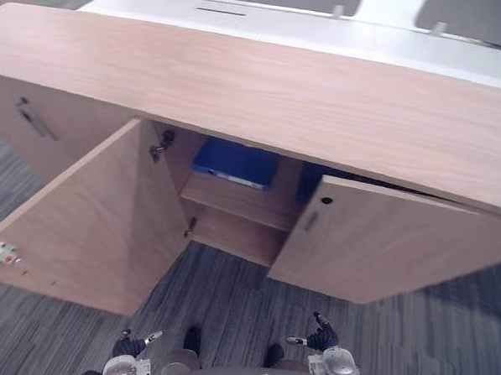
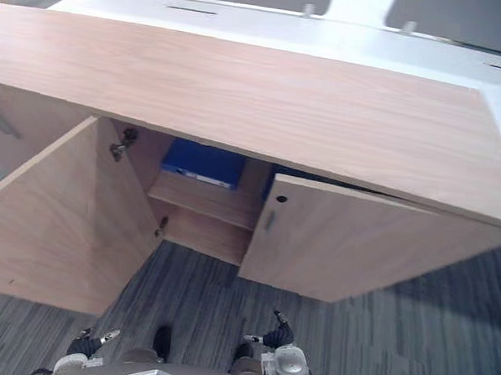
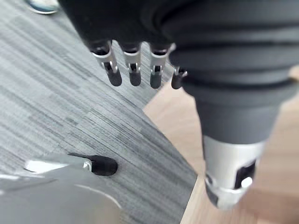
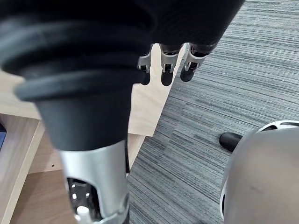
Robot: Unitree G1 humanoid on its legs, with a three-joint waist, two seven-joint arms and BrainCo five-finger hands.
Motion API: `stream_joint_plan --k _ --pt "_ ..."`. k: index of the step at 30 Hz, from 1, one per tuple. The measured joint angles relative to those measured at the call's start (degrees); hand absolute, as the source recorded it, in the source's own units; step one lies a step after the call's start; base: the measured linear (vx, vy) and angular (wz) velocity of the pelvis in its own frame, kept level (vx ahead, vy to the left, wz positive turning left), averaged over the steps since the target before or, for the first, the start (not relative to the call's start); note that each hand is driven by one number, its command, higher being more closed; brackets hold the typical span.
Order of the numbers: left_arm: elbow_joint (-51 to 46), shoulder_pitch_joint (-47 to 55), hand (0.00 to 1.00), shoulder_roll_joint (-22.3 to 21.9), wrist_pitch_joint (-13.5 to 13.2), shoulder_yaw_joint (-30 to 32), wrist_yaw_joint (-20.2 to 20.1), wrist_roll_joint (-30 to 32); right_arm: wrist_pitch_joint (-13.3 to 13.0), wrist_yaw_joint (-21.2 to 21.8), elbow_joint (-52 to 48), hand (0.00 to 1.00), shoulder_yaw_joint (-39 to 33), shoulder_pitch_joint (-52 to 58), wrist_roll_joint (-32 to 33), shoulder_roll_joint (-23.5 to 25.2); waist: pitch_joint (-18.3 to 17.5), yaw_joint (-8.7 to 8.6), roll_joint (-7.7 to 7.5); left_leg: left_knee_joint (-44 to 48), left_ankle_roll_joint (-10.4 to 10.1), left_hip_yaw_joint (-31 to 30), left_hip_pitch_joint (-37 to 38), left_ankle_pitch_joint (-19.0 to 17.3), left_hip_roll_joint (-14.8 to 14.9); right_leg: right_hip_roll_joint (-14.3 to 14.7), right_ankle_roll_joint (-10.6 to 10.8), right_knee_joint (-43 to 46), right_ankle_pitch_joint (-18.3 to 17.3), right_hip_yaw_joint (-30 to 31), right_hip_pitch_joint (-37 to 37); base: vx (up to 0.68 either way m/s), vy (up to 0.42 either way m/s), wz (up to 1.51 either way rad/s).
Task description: Walk over to the cabinet, pick up the folder, carry it to the office cabinet, place the folder inside the office cabinet, then close the office cabinet door
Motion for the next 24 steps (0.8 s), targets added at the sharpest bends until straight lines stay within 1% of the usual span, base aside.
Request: stream_joint_plan --k 1,2,3,4,5,6,8,11,14,15,16,21,22,24 --pt "0.0 0.73 0.0 -0.06 0.0 1.82 0.07 -1.24 0.09 0.0 0.51 0.0 -0.53 0.1 0.0 0.13 -0.16 -0.01 -0.42 -1.48 -2.65 -0.72 1.31 1.73 -0.1 -0.22 0.13 0.04 -0.5 -0.7 1.12 0.21 0.043 0.54" --pt "-0.11 0.99 0.0 0.38 -0.03 3.37 0.43 -2.33 0.21 0.0 0.51 0.0 -0.59 0.1 0.01 0.28 -0.64 -0.11 -0.57 -2.87 -3.27 -1.61 2.35 2.62 -0.51 -0.54 0.01 -0.11 -0.65 -1.71 2.28 0.21 0.027 0.62" --pt "-0.28 1.0 0.0 1.43 -0.25 5.19 0.86 -3.5 0.21 0.0 0.53 0.0 -0.6 -0.16 0.04 0.49 -0.96 -0.16 -0.99 -2.87 -3.5 -2.9 2.27 2.8 -1.13 -0.97 0.36 -0.33 -0.53 -2.97 3.08 0.24 0.023 0.65" --pt "-1.92 0.91 0.0 2.49 -0.41 7.0 0.94 -4.39 0.21 0.0 0.82 0.0 -0.61 -0.6 0.04 0.71 -0.92 0.06 -1.77 -2.85 -3.69 -3.44 2.54 2.94 -1.51 -1.15 0.31 -0.84 -0.52 -3.32 3.8 0.17 0.014 0.54" --pt "-2.58 0.87 0.0 3.19 -0.69 7.75 0.92 -4.46 0.22 0.01 0.97 0.0 -0.62 -1.12 0.06 0.85 -0.77 0.13 -2.15 -2.84 -3.79 -3.85 2.63 3.01 -1.72 -1.2 0.3 -1.24 -0.51 -3.41 4.35 0.15 0.011 0.48" --pt "-3.78 0.87 0.0 4.72 -1.06 9.21 1.0 -4.6 0.22 0.02 1.11 0.0 -0.63 -1.91 0.06 1.17 -0.83 0.09 -2.84 -2.84 -3.79 -4.47 2.8 3.01 -2.05 -1.28 0.28 -2.06 -0.5 -3.35 5.45 0.12 0.009 0.36" --pt "-4.97 0.8 0.0 6.83 -1.7 11.42 1.09 -5.42 0.16 0.05 2.29 0.0 -0.55 -3.34 0.04 1.33 -1.11 0.33 -3.47 -2.84 -3.79 -4.47 3.31 3.01 -2.36 -1.32 0.16 -2.9 -0.43 -2.95 6.64 0.08 0.004 0.26" --pt "-6.85 0.81 0.0 9.01 -2.33 15.02 1.91 -5.6 0.17 0.05 2.92 0.0 -0.41 -5.05 0.05 1.22 -0.9 0.56 -3.36 -2.85 -3.79 -4.45 4.39 3.01 -2.41 -1.27 -0.01 -3.35 -0.35 -2.93 8.03 0.03 -0.011 0.07" --pt "-8.29 0.2 0.0 10.65 -2.5 18.17 3.25 -7.92 0.17 0.02 2.92 0.0 0.53 -5.78 0.05 0.9 -0.55 0.61 -2.84 -2.88 -3.79 -4.37 4.56 3.0 -2.17 -1.04 0.0 -3.6 -0.35 -2.75 8.04 -0.05 -0.024 -0.03" --pt "-9.48 -0.2 0.0 11.32 -2.96 19.09 3.35 -8.74 0.17 0.02 2.92 0.0 0.95 -5.93 0.04 0.7 -0.38 0.72 -2.66 -2.89 -3.78 -4.4 4.52 3.0 -2.1 -0.95 0.0 -3.73 -0.35 -2.72 8.05 -0.08 -0.022 -0.01" --pt "-10.08 -0.37 0.0 11.8 -3.1 19.36 3.35 -9.06 0.17 0.02 2.93 0.0 1.21 -5.89 0.04 0.57 -0.29 0.78 -2.58 -2.94 -3.78 -4.42 4.51 2.98 -2.07 -0.92 0.01 -3.77 -0.36 -2.69 8.05 -0.1 -0.015 0.01" --pt "-15.53 -1.67 0.0 17.56 -4.83 19.78 3.31 -10.03 0.18 0.04 2.95 0.0 3.92 -4.41 0.05 -0.94 0.26 0.83 -2.18 -3.3 -3.68 -4.57 4.25 3.01 -1.95 -0.79 -0.29 -4.23 -0.56 -2.46 7.89 -0.12 0.001 0.03" --pt "-15.94 -2.36 0.0 19.13 -5.67 19.79 3.31 -10.0 0.17 0.07 2.94 0.0 4.47 -4.23 0.04 -1.13 0.28 0.84 -2.36 -3.31 -3.53 -4.64 4.07 3.12 -1.96 -0.71 -0.38 -4.44 -0.5 -2.4 7.88 -0.08 0.002 0.05" --pt "-17.26 -3.16 0.0 20.93 -6.16 19.75 3.31 -9.95 0.12 0.14 2.93 0.0 4.73 -4.21 0.04 -1.02 0.42 0.86 -2.72 -3.31 -3.6 -4.81 3.82 2.75 -1.96 -0.35 -0.4 -4.84 -0.49 -1.34 7.8 -0.09 -0.004 0.04"
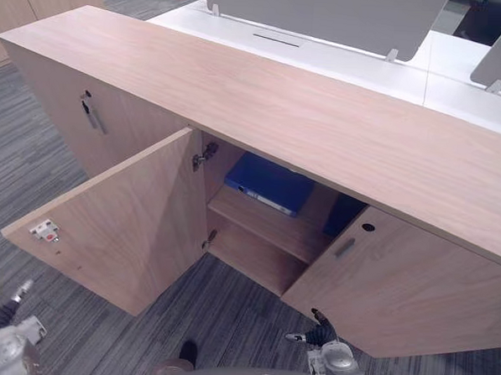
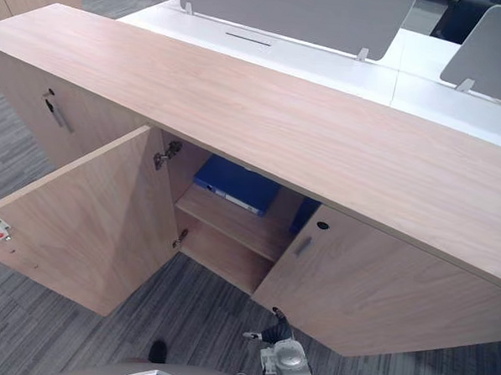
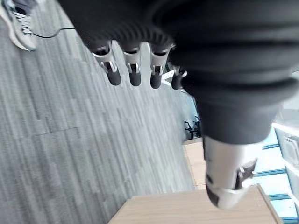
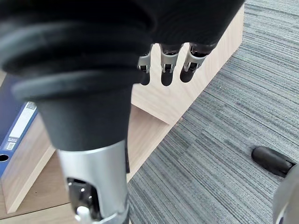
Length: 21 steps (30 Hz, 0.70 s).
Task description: Walk over to the cabinet, pick up the folder, carry it to the office cabinet, place the folder inside the office cabinet, then close the office cabinet door
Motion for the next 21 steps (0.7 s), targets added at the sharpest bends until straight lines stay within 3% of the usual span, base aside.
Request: stream_joint_plan --k 4,12,17,21 --pt "-2.32 -0.76 0.0 0.92 -0.45 -0.44 -0.06 0.27 -0.18 0.15 -0.05 0.0 0.06 0.37 -0.02 0.0 -0.07 -0.01 -0.21 0.01 0.09 -0.22 -0.82 -0.09 -0.22 0.28 -0.13 -1.04 0.08 0.89 -0.21 -0.02 -0.008 0.05" --pt "-7.94 -2.02 0.0 4.08 -1.3 -7.25 -0.35 2.51 -0.19 0.28 -0.04 0.0 0.07 0.93 -0.08 -0.25 -0.22 0.83 -0.55 0.39 -0.15 -0.37 -1.1 0.11 -0.7 0.35 0.47 -1.81 1.04 1.72 0.37 0.08 -0.019 0.04" --pt "-11.79 -1.58 0.0 3.72 -1.9 -13.42 -2.59 3.49 -0.19 0.38 0.02 0.0 0.27 0.14 -0.15 -0.08 -0.15 0.84 -0.45 0.38 -0.15 0.64 -0.49 0.11 -0.68 0.32 -0.11 -1.83 1.41 2.48 0.6 0.0 -0.007 -0.04" --pt "-11.84 -1.37 0.0 2.81 -1.93 -14.04 -3.21 3.51 -0.19 0.39 0.37 0.0 0.26 0.0 -2.28 0.03 -0.14 0.8 -0.46 0.04 -0.13 1.38 0.21 0.11 -0.59 0.27 -0.16 -1.81 1.45 3.43 0.56 -0.08 -0.009 -0.11"
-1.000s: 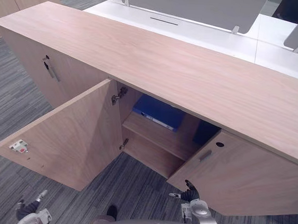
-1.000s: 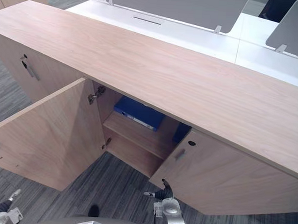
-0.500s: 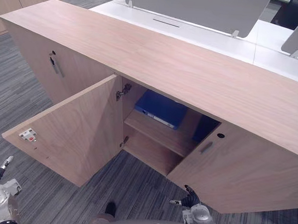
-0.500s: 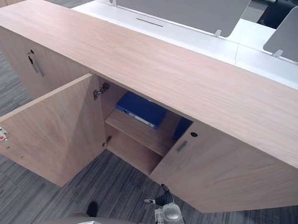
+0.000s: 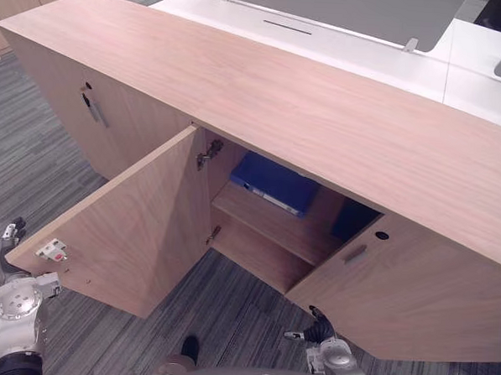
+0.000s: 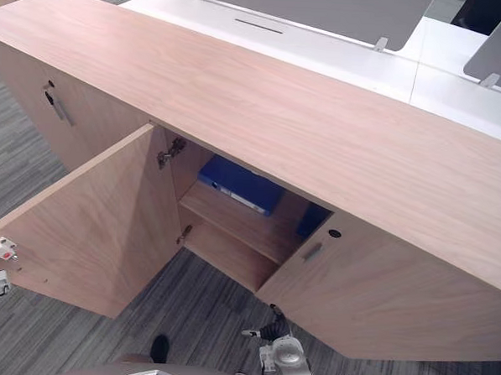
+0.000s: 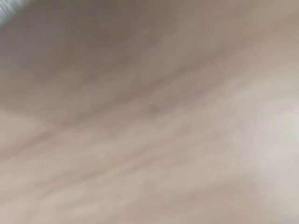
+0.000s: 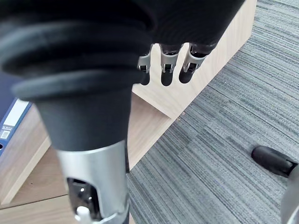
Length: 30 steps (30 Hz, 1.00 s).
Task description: Walk over to the cabinet, pick up the folder, carry it to the office cabinet, place the folder inside the office cabinet, then close the office cabinet door
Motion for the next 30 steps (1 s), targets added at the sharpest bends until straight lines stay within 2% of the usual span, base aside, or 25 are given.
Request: stream_joint_plan --k 13,19,22,24,25,30 --pt "-3.08 1.66 0.0 -4.61 -0.51 -2.03 -1.96 -0.08 0.26 0.05 1.42 0.0 -0.52 0.96 -0.04 0.04 -0.03 -0.88 0.25 -0.03 0.39 0.92 0.0 0.32 0.24 0.08 -0.01 -0.56 0.53 1.72 -0.43 -0.09 -0.004 -0.04" --pt "-8.14 6.74 0.0 -8.21 -0.86 -3.28 -2.36 -0.17 0.49 0.07 1.43 0.0 -1.1 1.03 -0.11 0.19 -0.2 -0.64 0.78 -0.01 0.65 1.53 0.01 0.57 0.11 0.02 0.85 -0.71 1.31 2.27 -0.42 0.01 -0.008 -0.03" --pt "-9.16 9.95 0.0 -10.53 -0.61 -6.55 -3.32 -0.17 1.25 0.07 1.45 0.0 -1.23 1.04 -0.14 0.25 -0.44 -0.45 1.22 -0.01 0.6 2.29 0.4 0.54 0.07 -0.05 0.86 -0.76 1.36 2.95 -0.41 0.0 -0.01 -0.12" --pt "-9.11 11.63 0.0 -14.64 -0.08 -8.55 -3.6 -1.23 1.29 0.05 1.45 0.0 -1.91 1.37 -0.61 0.37 -0.44 -0.48 1.23 -0.01 0.57 2.67 0.83 0.49 0.16 -0.03 0.82 -0.66 1.39 3.42 -0.29 -0.02 -0.014 -0.12" --pt "-9.11 12.19 0.0 -15.29 0.15 -9.22 -3.87 -1.34 1.3 0.06 1.45 0.0 -2.2 1.43 -1.18 0.46 -0.44 -0.5 1.22 -0.01 0.56 2.8 0.89 0.49 0.24 0.01 0.8 -0.61 1.41 3.56 -0.33 -0.04 -0.013 -0.12" --pt "-10.79 16.27 0.0 -17.57 0.59 -15.19 -8.93 -1.39 1.58 0.05 1.49 0.0 -2.3 1.98 -2.18 0.79 -0.38 -0.76 1.87 -0.03 0.56 4.81 2.0 0.47 0.76 0.32 0.33 -0.61 1.65 5.73 -0.47 -0.07 -0.007 -0.2"
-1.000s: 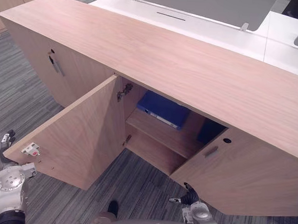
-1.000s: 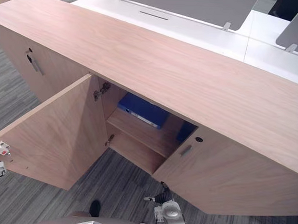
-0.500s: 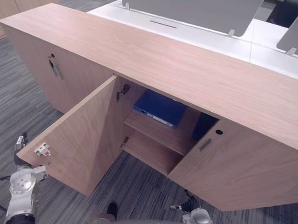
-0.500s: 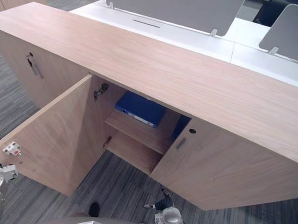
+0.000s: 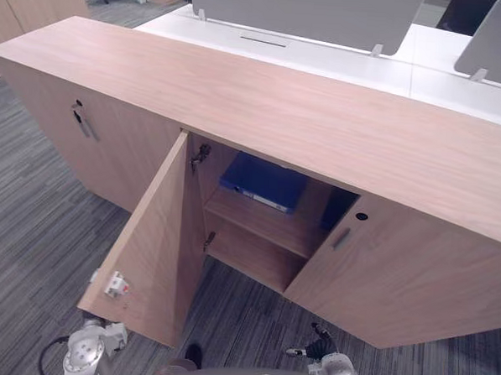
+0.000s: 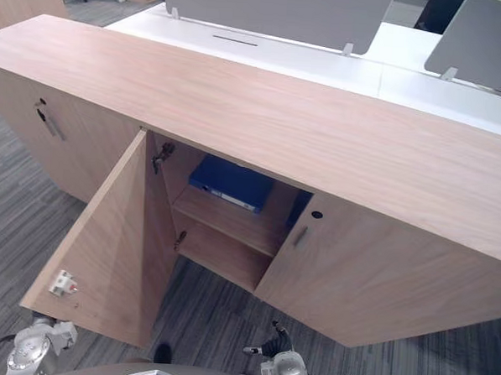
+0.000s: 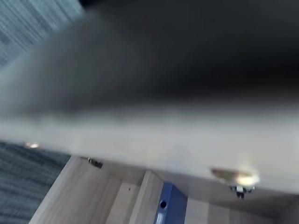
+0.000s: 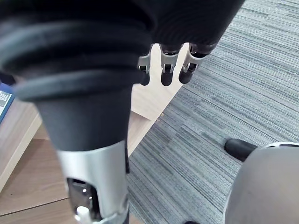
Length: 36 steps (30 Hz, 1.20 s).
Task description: Walk over to the cabinet, pick up the folder, carry it to the office cabinet, place the folder inside the office cabinet, then close the office cabinet door
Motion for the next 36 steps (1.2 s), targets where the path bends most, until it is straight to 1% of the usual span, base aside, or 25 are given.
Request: stream_joint_plan --k 2,3,5,8,12,16,18,20,21,22,24,28,33,36 --pt "0.2 -0.02 0.0 -1.07 0.61 -1.06 -0.96 0.02 0.0 0.01 -0.02 0.0 0.04 -0.03 0.02 0.13 0.02 -0.3 0.2 0.0 0.0 0.75 0.26 -0.03 0.2 0.14 -0.12 0.0 0.18 0.76 -0.33 -0.1 0.007 -0.23" --pt "0.52 -0.17 0.0 -1.15 1.0 -2.06 -1.63 0.02 0.0 -0.01 -0.05 0.0 0.03 -0.15 0.01 0.18 0.01 -0.73 0.21 0.0 -0.17 0.95 0.31 -0.15 0.3 0.24 -0.14 0.0 0.34 1.11 -0.46 -0.09 0.007 -0.16" --pt "0.96 -0.32 0.0 -1.17 1.31 -3.81 -2.25 0.07 0.0 0.0 -0.05 0.0 0.07 -0.23 0.01 0.32 0.0 -0.78 0.22 0.0 -0.32 2.22 0.6 -0.26 0.63 0.52 -0.08 0.05 0.53 2.33 -0.94 -0.08 0.007 -0.3" --pt "4.28 -1.43 0.0 -1.79 1.81 -6.31 -3.22 0.17 -0.01 -0.02 -0.2 0.0 0.07 -0.44 0.04 0.39 -0.1 -1.79 0.37 0.0 -0.49 3.84 1.25 -0.47 1.01 0.82 -0.01 0.0 0.94 4.18 -1.33 -0.04 0.009 -0.33" --pt "5.8 -1.9 0.0 -3.38 2.89 -9.01 -3.93 0.16 -0.01 -0.06 -0.41 0.0 0.08 -0.43 0.19 0.49 -0.22 -2.68 0.69 0.0 -0.67 7.18 2.39 -1.31 1.73 1.53 -0.17 -0.33 1.68 7.98 -2.08 -0.01 0.012 -0.43" --pt "7.32 -3.88 0.0 -3.62 3.53 -10.74 -3.83 0.15 0.03 -0.09 -0.44 0.0 0.14 -0.35 0.19 0.51 -0.89 -3.48 1.01 0.01 -1.13 10.23 2.92 -2.18 2.56 2.51 -0.51 -0.56 2.0 10.88 -3.24 0.02 -0.005 -0.46" --pt "8.45 -6.1 0.0 -4.43 3.52 -11.3 -2.75 0.16 0.04 -0.17 -0.46 0.0 0.12 -0.31 0.33 0.45 -1.09 -4.04 1.32 0.03 -1.68 12.07 3.09 -2.56 3.1 3.15 -0.83 -0.99 2.98 13.06 -4.13 0.05 -0.012 -0.51" --pt "9.62 -7.69 0.0 -4.63 3.6 -11.6 -1.89 0.24 0.06 -0.18 -0.45 0.0 0.14 -0.43 0.34 0.45 -1.23 -4.44 1.49 0.05 -1.65 13.5 3.42 -2.72 3.48 3.59 -0.46 -1.27 3.61 14.36 -4.38 0.07 -0.016 -0.47" --pt "10.05 -8.87 0.0 -4.56 3.6 -11.59 -1.22 0.43 0.05 -0.22 -0.46 0.0 0.13 -0.47 0.43 0.47 -1.28 -4.71 1.59 0.29 -2.15 15.04 3.99 -3.09 3.88 4.07 -0.57 -1.42 3.99 15.53 -4.64 0.08 -0.016 -0.53" --pt "10.52 -9.47 0.0 -4.54 3.59 -11.59 -0.84 0.74 0.05 -0.25 -0.48 0.0 0.13 -0.47 0.44 0.47 -1.35 -4.84 1.64 0.37 -2.26 15.48 4.19 -3.21 4.01 4.26 -0.59 -1.47 4.04 16.04 -4.7 0.06 -0.013 -0.47" --pt "12.06 -11.42 0.0 -4.32 3.92 -11.59 0.92 1.34 0.05 -0.29 -0.55 0.0 0.13 -0.68 0.45 0.52 -1.37 -5.66 1.67 0.38 -2.61 16.63 4.63 -3.64 4.36 4.71 -0.66 -1.77 4.15 17.01 -4.76 0.05 -0.018 -0.3" --pt "13.61 -14.46 0.0 -4.08 4.49 -11.57 3.26 1.46 0.43 -0.29 -0.57 0.0 0.12 -0.67 0.44 0.45 -1.38 -6.24 1.68 0.4 -2.93 18.43 4.52 -4.23 4.62 5.12 -0.76 -2.01 4.41 18.72 -5.83 0.02 -0.013 -0.26" --pt "16.39 -19.4 0.0 -1.01 5.44 -11.52 5.26 3.63 0.99 -0.29 -1.46 0.0 0.09 -0.66 0.48 0.44 -1.67 -7.41 1.55 0.42 -2.92 19.89 3.13 -4.46 4.52 5.12 -0.6 -2.8 5.41 19.84 -7.78 0.0 -0.013 -0.14" --pt "18.1 -21.89 0.0 -0.27 5.46 -11.5 6.03 3.63 1.1 -0.34 -1.74 0.0 -0.03 -0.64 0.64 0.33 -1.73 -7.59 1.55 0.42 -2.92 20.1 2.75 -4.46 4.51 5.09 -0.61 -3.43 5.9 19.81 -8.01 -0.01 -0.013 -0.04"
